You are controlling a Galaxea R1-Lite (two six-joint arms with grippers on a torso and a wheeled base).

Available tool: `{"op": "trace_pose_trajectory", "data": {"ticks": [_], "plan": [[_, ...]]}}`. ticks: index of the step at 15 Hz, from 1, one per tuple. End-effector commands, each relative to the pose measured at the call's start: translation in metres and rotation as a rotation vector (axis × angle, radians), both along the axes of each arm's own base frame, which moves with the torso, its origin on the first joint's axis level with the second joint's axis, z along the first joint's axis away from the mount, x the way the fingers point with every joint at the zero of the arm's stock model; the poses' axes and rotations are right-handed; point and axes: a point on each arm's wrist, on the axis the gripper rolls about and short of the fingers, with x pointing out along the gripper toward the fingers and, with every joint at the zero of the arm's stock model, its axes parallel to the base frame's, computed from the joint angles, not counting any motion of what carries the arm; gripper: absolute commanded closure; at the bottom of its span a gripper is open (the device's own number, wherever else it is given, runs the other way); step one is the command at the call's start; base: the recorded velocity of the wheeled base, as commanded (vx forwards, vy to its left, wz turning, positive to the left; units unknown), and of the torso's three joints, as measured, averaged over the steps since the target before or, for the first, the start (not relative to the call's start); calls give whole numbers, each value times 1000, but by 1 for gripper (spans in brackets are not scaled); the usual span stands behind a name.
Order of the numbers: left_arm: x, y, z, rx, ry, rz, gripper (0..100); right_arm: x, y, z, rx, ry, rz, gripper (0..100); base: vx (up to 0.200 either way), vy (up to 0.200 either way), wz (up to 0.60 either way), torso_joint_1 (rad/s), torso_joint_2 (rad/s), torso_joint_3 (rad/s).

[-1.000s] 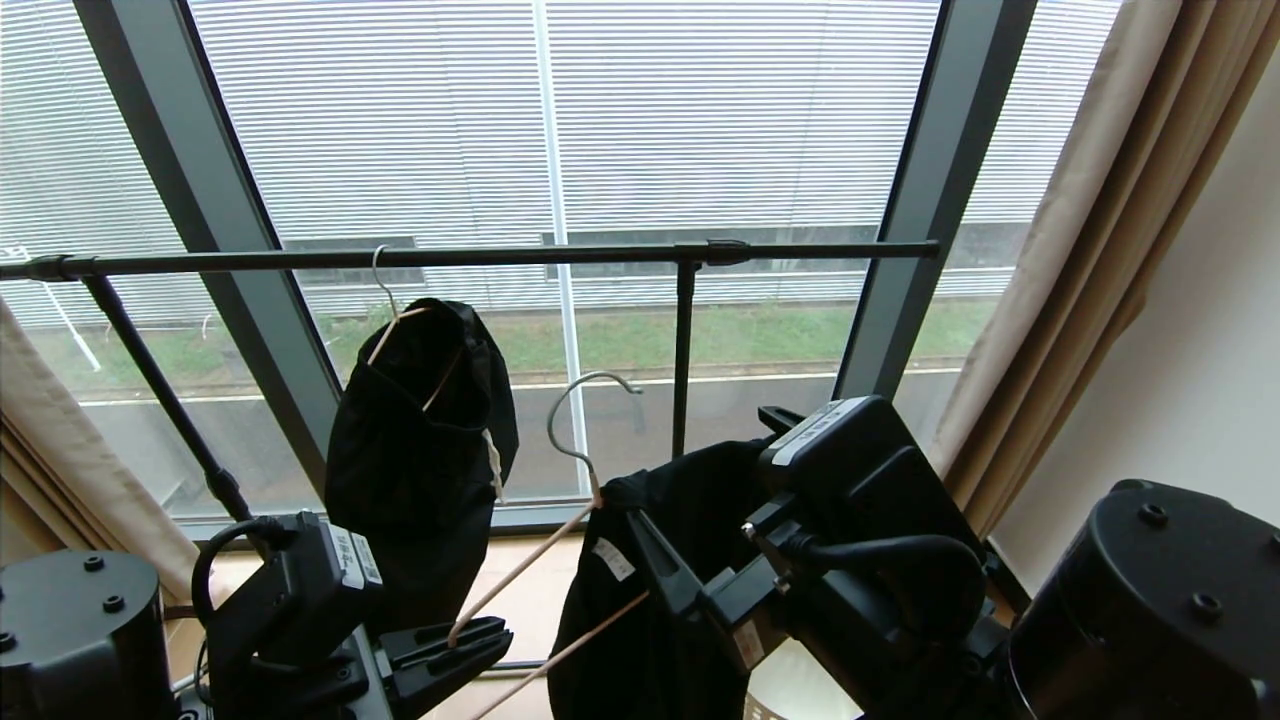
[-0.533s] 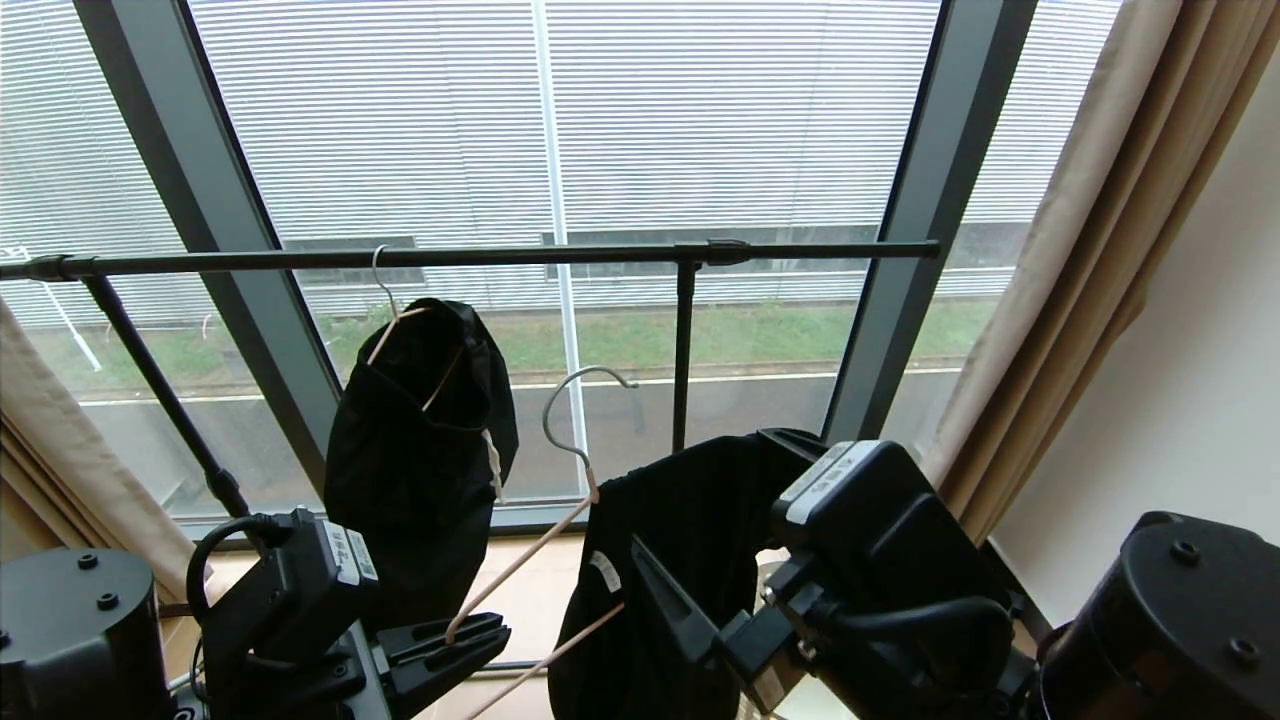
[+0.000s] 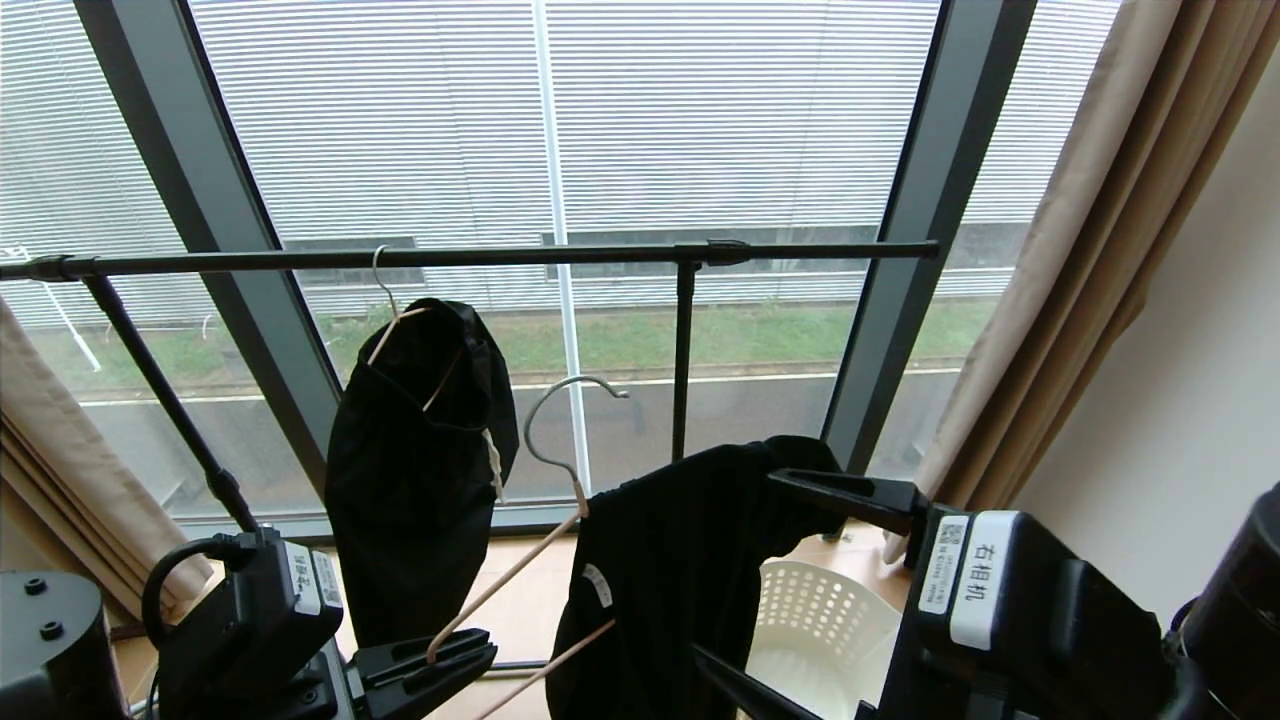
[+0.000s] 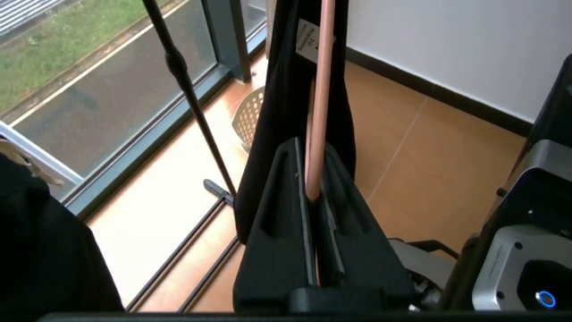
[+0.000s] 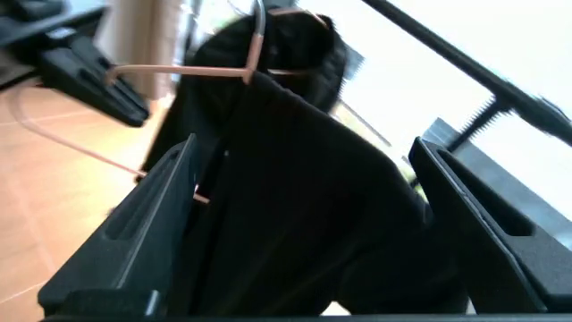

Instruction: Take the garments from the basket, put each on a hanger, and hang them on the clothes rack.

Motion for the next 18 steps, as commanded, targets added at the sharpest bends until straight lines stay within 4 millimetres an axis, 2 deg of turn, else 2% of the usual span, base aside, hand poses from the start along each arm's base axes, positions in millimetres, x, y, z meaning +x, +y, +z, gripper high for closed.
{"op": "trace_pose_trajectory", "data": {"ticks": [1,4,7,9,13,16,18], "plan": [[-2,1,0,0,-4,-5,100,10,-23,23,3,22,-3,0,0,0,0,0,0,0],[-6,3,-6,36,-14,-38,100,35,-45,58,-92,127,94,0,0,0,0,0,0,0],[-9,2,-8,43,-5,-56,100,50,-52,80,-199,142,200,0,0,0,0,0,0,0],[-11,1,-9,42,-4,-77,100,69,-49,80,-296,153,275,0,0,0,0,0,0,0],[-16,-1,-12,60,-12,-119,100,101,-32,75,-472,225,496,0,0,0,0,0,0,0],[-18,-2,-10,55,-20,-130,100,120,-19,62,-515,330,525,0,0,0,0,0,0,0],[-18,-1,-9,49,-25,-128,100,125,-15,54,-523,357,531,0,0,0,0,0,0,0]]}}
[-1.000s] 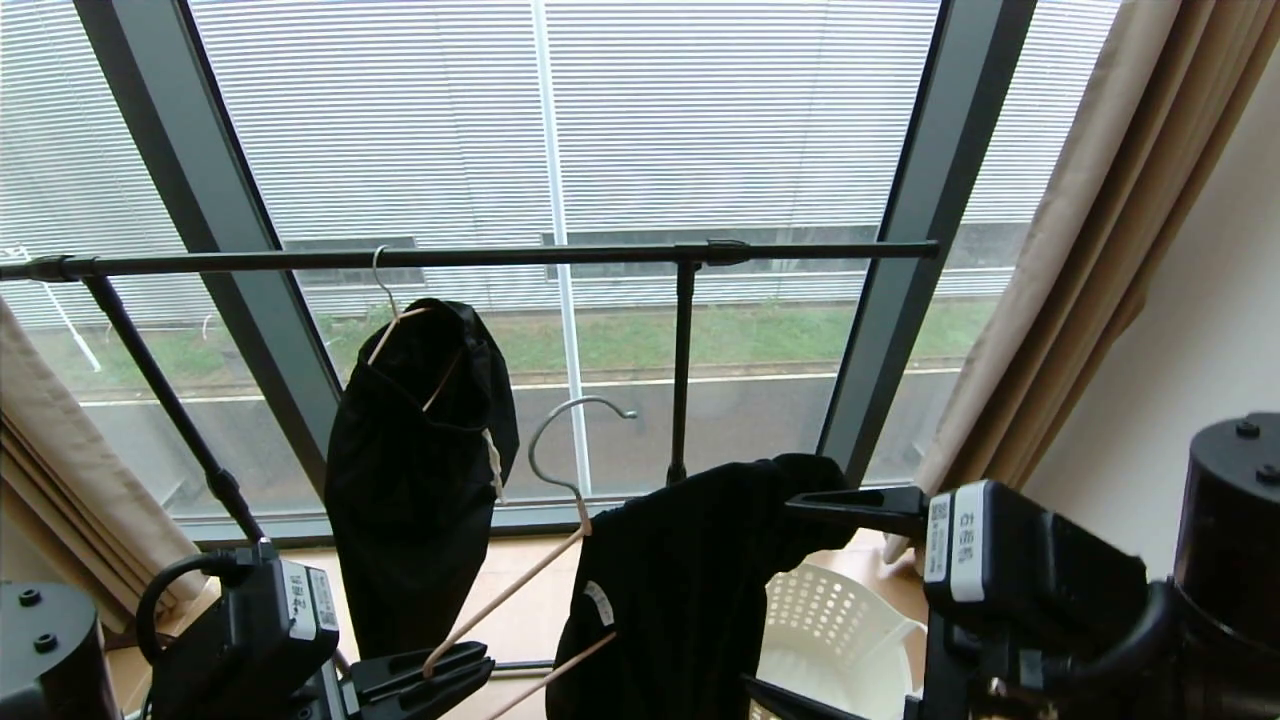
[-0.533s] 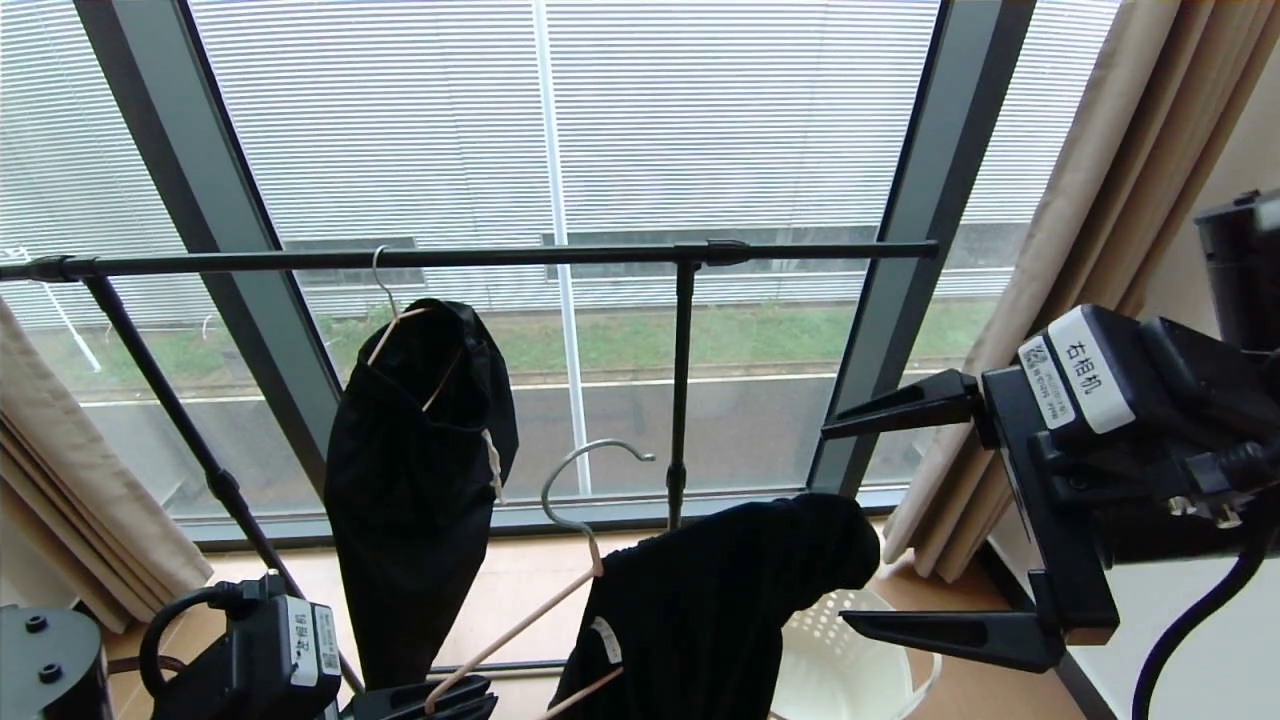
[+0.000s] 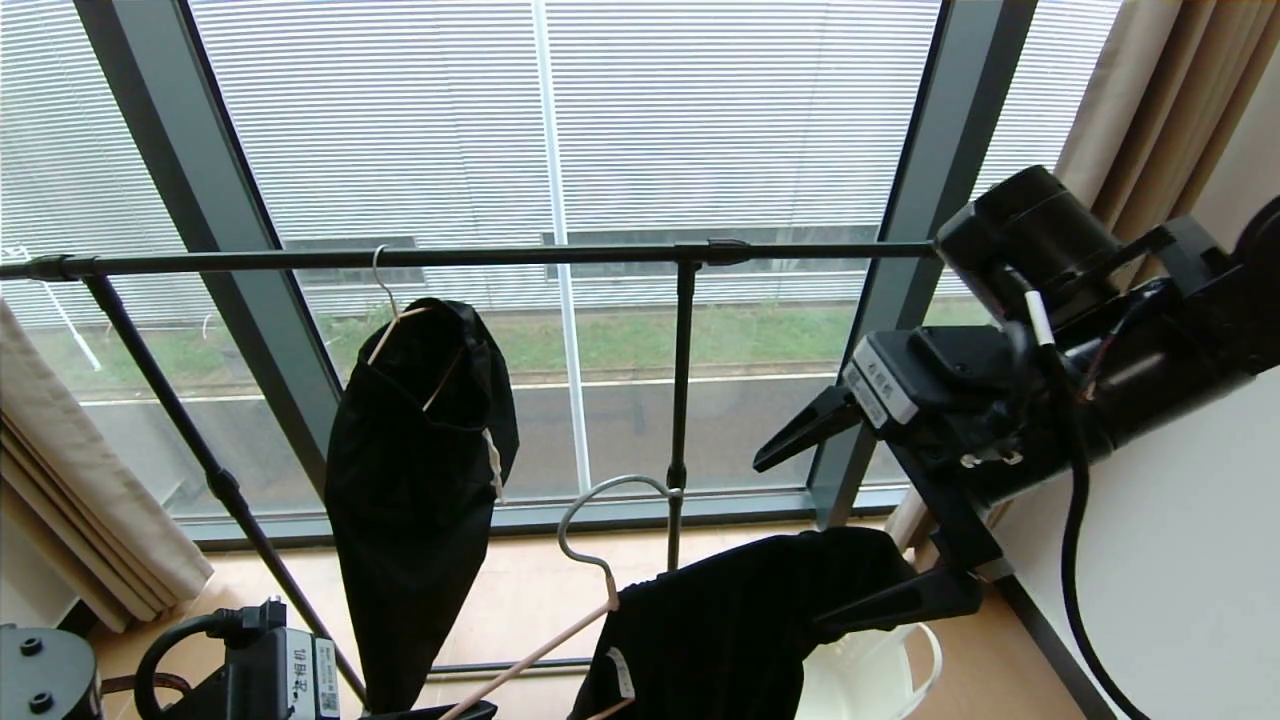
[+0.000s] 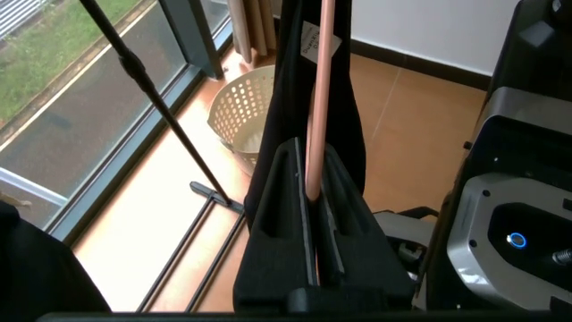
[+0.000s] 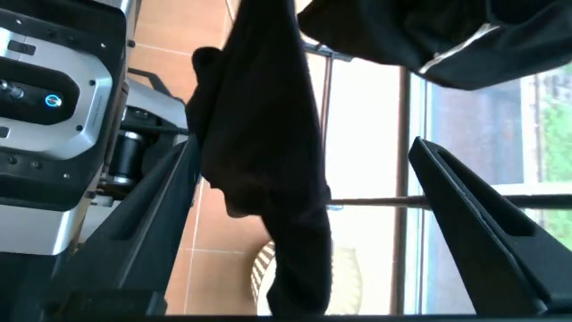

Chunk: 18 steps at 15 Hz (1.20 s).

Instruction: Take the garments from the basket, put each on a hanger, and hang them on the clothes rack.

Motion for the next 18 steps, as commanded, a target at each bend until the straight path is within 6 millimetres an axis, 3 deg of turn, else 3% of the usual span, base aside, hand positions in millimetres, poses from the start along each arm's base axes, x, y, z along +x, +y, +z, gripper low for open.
{"op": "trace_pose_trajectory", "data": {"ticks": [1,9,18], "plan": [[0,0,1,-3,-4,1,100,14,10,-18,-31,50,5,0,0,0,0,0,0,0],[0,0,1,-5,-7,2,100,9,29,-30,-60,77,59,0,0,0,0,0,0,0],[0,0,2,-7,-12,1,100,13,33,-36,-78,87,53,0,0,0,0,0,0,0]]}}
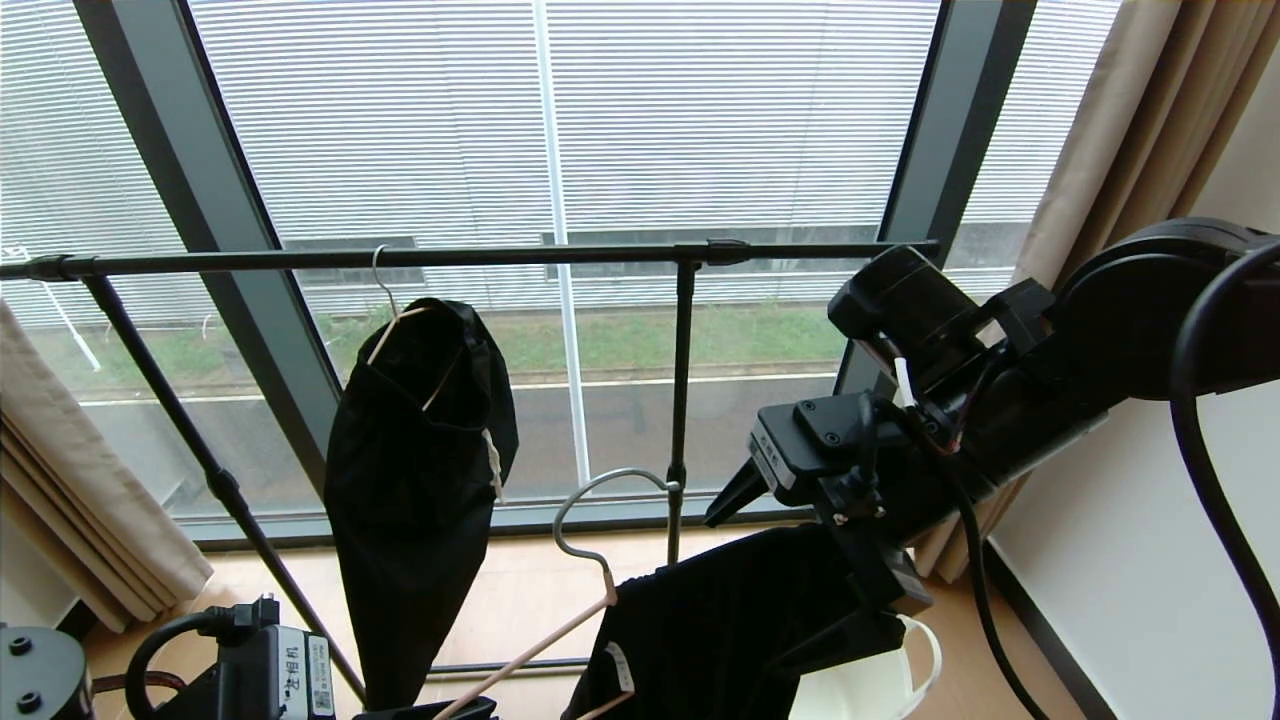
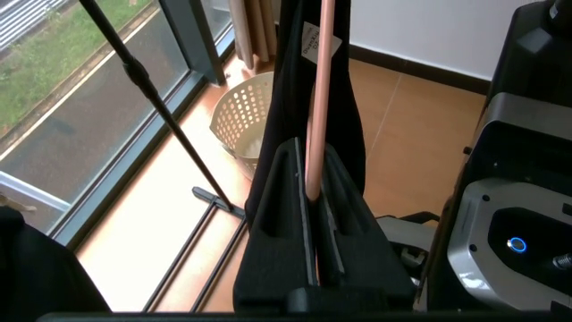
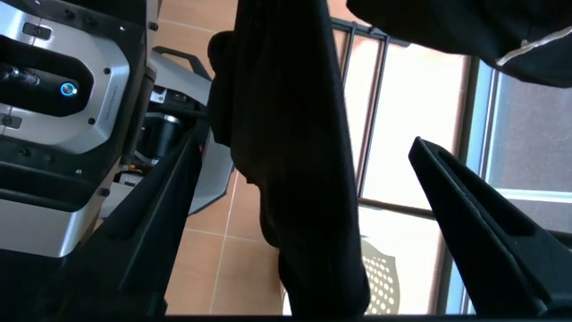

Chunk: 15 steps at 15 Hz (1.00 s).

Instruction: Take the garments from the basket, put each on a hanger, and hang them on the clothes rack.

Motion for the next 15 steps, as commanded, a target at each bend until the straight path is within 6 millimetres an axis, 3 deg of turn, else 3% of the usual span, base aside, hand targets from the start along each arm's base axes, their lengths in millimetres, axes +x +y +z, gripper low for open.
{"op": "trace_pose_trajectory", "data": {"ticks": [1,2,3,15], "plan": [[0,0,0,-1,-1,0,100,1,1,-2,-3,4,1,0,0,0,0,0,0,0],[0,0,0,-1,-1,0,100,1,1,-2,-3,4,-1,0,0,0,0,0,0,0],[0,0,0,-1,-1,0,100,1,1,-2,-3,5,-2,100,0,0,0,0,0,0],[0,0,1,-4,-4,0,100,2,1,-4,-7,10,-1,100,0,0,0,0,0,0]]}}
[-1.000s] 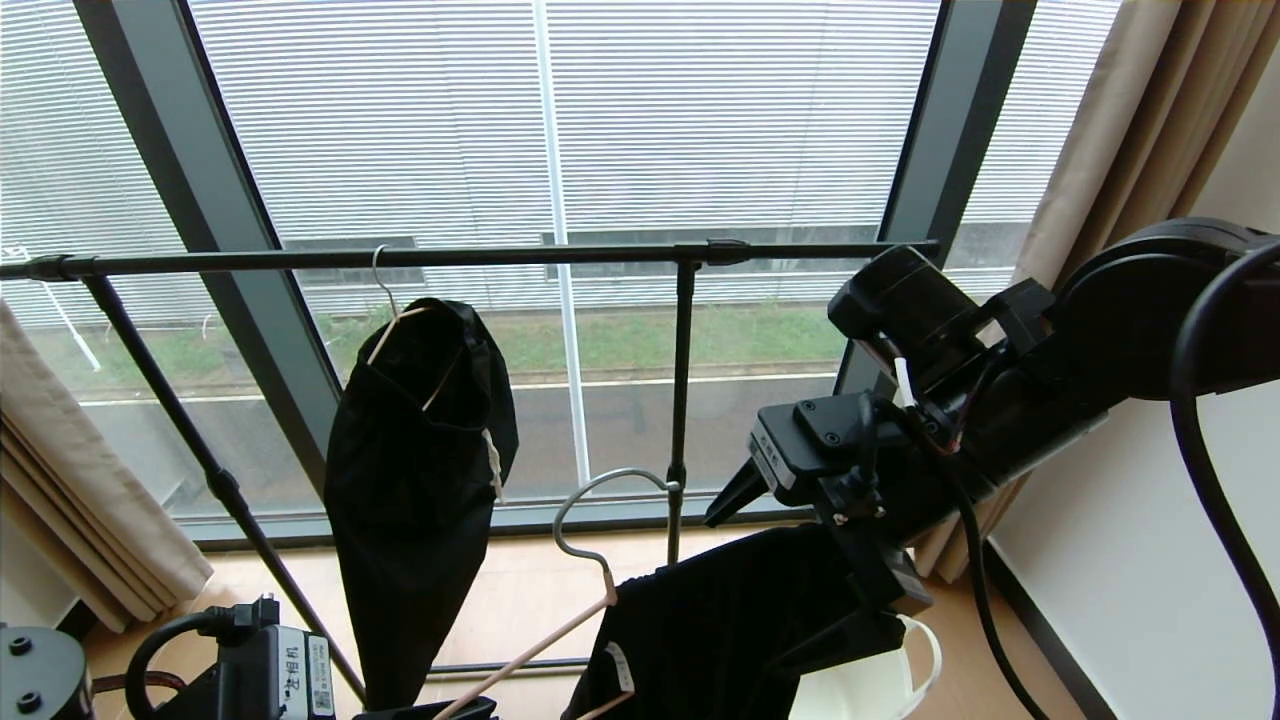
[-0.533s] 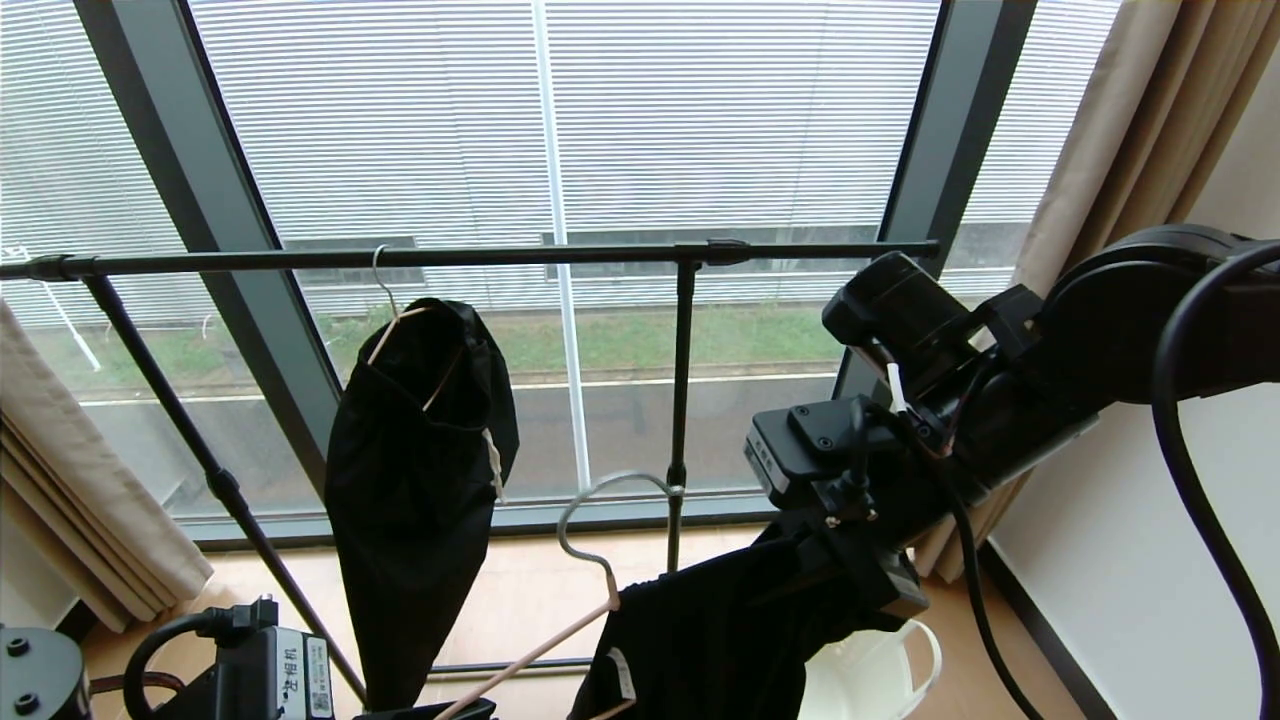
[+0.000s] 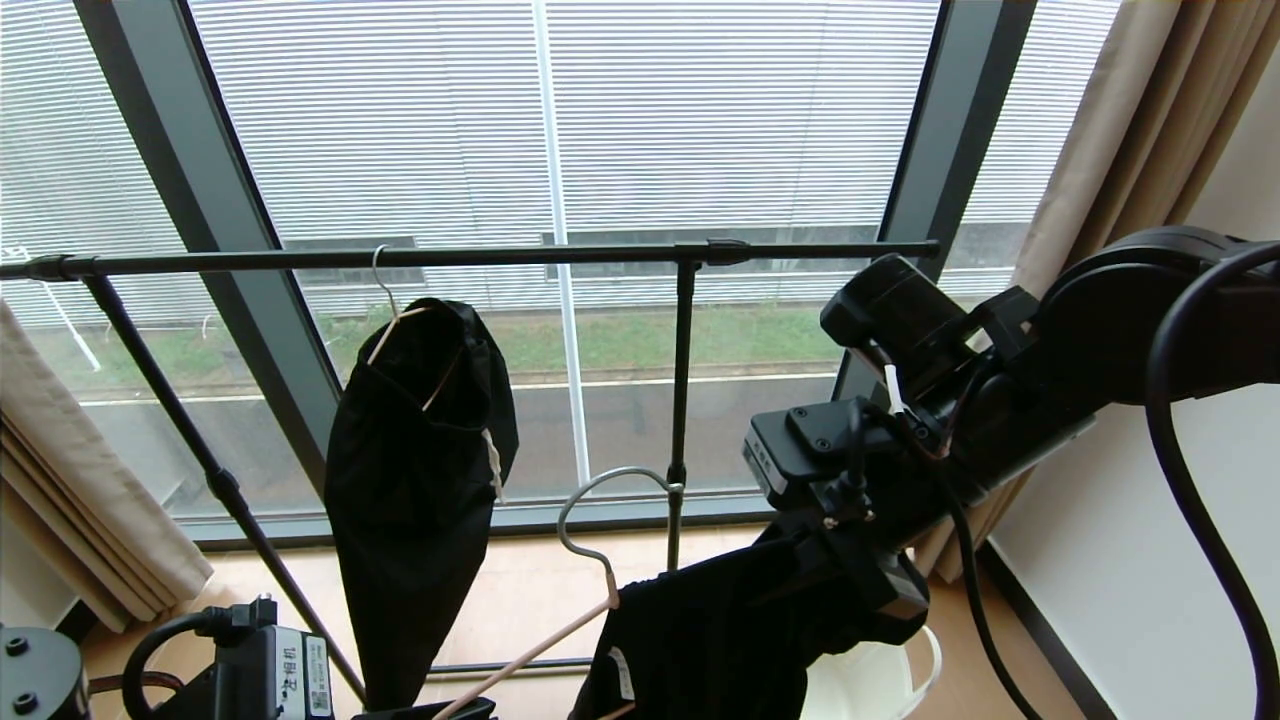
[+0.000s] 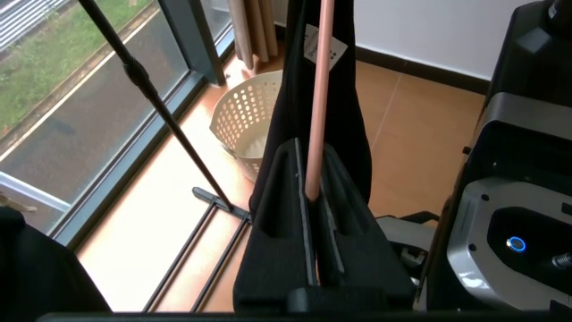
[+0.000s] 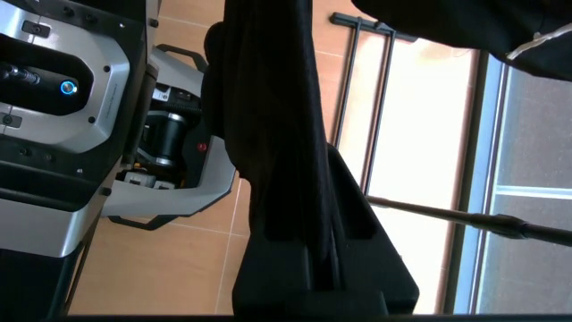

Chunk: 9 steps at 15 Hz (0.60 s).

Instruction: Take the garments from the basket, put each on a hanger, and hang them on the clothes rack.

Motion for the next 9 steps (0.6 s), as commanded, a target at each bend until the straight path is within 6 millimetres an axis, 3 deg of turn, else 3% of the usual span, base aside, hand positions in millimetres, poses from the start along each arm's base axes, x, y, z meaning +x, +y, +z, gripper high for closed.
{"op": "trace_pose_trajectory", "data": {"ticks": [1,9], "plan": [[1,0,0,0,-1,1,100,-1,0,2,3,-4,1,100,0,0,0,0,0,0],[1,0,0,-2,-1,-1,100,-4,-3,7,15,-18,1,100,0,0,0,0,0,0]]}}
